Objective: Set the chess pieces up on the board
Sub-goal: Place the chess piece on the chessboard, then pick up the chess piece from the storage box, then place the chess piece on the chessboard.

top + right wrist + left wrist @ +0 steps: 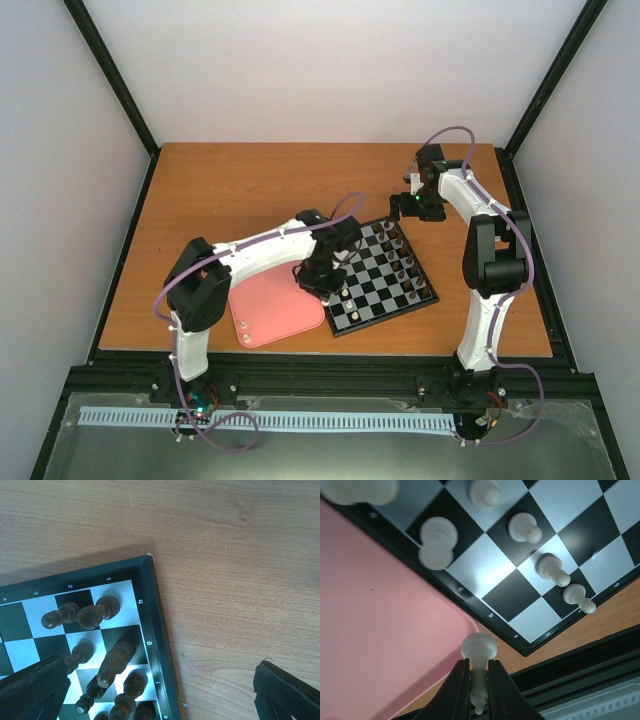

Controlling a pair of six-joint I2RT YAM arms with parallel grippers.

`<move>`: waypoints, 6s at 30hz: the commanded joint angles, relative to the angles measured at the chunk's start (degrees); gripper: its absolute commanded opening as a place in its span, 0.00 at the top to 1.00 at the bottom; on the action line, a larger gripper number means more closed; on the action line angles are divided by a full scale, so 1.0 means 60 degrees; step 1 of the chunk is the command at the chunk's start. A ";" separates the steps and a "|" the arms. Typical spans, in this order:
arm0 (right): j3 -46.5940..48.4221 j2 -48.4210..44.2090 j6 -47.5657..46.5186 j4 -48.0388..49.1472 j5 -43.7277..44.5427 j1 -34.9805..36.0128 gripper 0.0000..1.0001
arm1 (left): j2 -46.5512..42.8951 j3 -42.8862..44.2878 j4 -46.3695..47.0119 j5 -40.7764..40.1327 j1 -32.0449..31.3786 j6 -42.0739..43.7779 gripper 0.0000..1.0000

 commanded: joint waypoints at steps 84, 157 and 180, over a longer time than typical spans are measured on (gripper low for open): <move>0.1042 -0.0561 -0.0007 0.0187 -0.0227 -0.0110 0.00 | 0.0309 0.1902 -0.1022 -0.0974 -0.0047 0.0766 0.52; 0.0889 -0.0179 0.0028 0.0119 -0.0287 -0.0104 0.00 | -0.3178 -0.3466 -0.0538 0.0251 0.2856 0.0354 0.99; 0.0736 -0.0387 -0.0052 0.0188 -0.0159 -0.0119 0.00 | 0.1145 0.2409 -0.2045 -0.0237 -0.1012 0.1158 0.99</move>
